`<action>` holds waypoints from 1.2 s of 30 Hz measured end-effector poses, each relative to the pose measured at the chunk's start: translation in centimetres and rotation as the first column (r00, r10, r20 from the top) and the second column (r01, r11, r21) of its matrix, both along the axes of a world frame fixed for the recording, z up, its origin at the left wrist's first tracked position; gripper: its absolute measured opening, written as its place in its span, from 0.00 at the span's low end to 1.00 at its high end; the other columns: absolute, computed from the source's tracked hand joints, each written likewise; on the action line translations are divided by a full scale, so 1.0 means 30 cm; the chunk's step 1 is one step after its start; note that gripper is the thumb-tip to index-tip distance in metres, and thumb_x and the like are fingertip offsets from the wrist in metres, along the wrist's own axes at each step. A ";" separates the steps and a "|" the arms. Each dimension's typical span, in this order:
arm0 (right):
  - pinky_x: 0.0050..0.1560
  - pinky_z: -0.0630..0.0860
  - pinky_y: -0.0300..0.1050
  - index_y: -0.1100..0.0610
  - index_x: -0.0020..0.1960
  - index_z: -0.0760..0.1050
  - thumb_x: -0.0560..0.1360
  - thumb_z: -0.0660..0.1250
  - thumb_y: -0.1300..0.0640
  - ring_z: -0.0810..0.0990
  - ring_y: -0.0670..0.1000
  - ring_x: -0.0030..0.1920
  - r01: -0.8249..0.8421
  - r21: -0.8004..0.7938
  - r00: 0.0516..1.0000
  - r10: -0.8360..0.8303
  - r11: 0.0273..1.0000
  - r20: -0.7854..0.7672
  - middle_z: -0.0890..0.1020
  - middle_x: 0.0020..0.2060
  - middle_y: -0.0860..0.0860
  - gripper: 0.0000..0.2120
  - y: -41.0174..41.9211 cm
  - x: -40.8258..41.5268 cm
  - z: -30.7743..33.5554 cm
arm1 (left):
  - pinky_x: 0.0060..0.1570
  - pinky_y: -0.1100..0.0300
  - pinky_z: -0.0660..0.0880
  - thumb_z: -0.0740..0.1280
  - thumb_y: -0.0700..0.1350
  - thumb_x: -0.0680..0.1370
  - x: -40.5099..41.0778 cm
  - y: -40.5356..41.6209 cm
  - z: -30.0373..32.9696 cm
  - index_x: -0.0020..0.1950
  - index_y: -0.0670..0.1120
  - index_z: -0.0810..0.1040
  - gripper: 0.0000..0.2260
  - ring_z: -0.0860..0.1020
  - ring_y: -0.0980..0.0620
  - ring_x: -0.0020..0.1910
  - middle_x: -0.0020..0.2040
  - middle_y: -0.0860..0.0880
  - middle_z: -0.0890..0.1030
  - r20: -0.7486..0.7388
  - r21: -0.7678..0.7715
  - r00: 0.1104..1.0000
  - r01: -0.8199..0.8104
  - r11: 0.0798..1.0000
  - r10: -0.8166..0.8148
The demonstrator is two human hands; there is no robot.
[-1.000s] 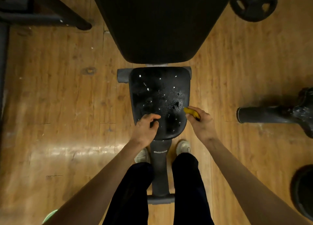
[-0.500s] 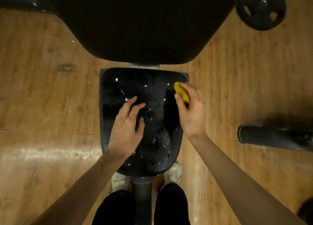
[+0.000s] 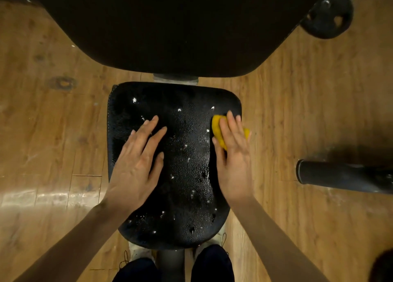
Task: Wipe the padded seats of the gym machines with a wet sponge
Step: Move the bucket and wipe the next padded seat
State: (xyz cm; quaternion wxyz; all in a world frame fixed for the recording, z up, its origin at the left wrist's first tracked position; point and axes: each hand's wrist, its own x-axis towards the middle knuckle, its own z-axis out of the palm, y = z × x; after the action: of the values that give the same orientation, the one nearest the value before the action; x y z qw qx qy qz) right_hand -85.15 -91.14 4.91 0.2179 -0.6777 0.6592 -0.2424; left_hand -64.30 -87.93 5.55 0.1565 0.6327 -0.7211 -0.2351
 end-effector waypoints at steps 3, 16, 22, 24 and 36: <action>0.76 0.54 0.59 0.58 0.73 0.66 0.81 0.62 0.60 0.56 0.50 0.77 0.008 0.001 1.000 -0.008 1.000 -0.018 0.64 0.75 0.52 0.21 -0.079 -0.001 -0.012 | 0.78 0.49 0.51 0.56 0.45 0.82 0.005 0.010 -0.019 0.78 0.44 0.61 0.23 0.53 0.51 0.79 0.80 0.48 0.55 0.039 -0.010 0.999 0.029 1.000 -0.028; 0.77 0.55 0.51 0.60 0.72 0.69 0.81 0.61 0.59 0.60 0.52 0.76 -0.005 -0.004 0.999 0.005 1.000 -0.054 0.67 0.74 0.54 0.20 -0.167 0.024 -0.013 | 0.78 0.53 0.50 0.56 0.45 0.82 -0.007 0.012 -0.026 0.78 0.43 0.62 0.24 0.54 0.50 0.79 0.80 0.47 0.56 0.062 -0.033 0.998 0.009 0.999 -0.007; 0.77 0.56 0.50 0.59 0.73 0.67 0.82 0.61 0.52 0.58 0.50 0.77 -0.010 0.015 0.999 0.010 1.000 -0.036 0.66 0.74 0.53 0.22 -0.176 0.059 0.023 | 0.78 0.52 0.51 0.56 0.45 0.81 -0.008 0.005 -0.024 0.78 0.43 0.62 0.24 0.54 0.50 0.79 0.80 0.47 0.56 0.059 -0.041 0.998 0.007 0.999 -0.004; 0.77 0.54 0.49 0.59 0.74 0.65 0.81 0.61 0.54 0.56 0.50 0.77 -0.059 0.038 0.997 0.061 0.998 -0.055 0.64 0.75 0.52 0.23 -0.045 0.032 0.032 | 0.78 0.51 0.52 0.55 0.45 0.81 -0.007 0.005 -0.022 0.77 0.43 0.62 0.24 0.54 0.50 0.79 0.80 0.47 0.56 0.060 -0.038 0.998 0.006 0.999 -0.004; 0.74 0.63 0.48 0.63 0.69 0.72 0.80 0.62 0.59 0.68 0.52 0.71 0.067 -0.052 0.997 -0.069 0.996 -0.033 0.73 0.69 0.55 0.18 -0.222 0.000 0.014 | 0.78 0.51 0.53 0.55 0.46 0.82 -0.005 0.003 -0.027 0.77 0.43 0.62 0.24 0.54 0.50 0.79 0.80 0.47 0.57 0.061 -0.043 0.998 0.015 0.999 -0.012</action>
State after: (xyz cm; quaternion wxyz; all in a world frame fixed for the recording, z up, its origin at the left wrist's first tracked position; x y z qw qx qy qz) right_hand -85.15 -97.80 5.32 0.1805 -0.6644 0.6792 -0.2545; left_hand -64.45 -87.83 4.73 0.1466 0.6312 -0.7347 -0.2010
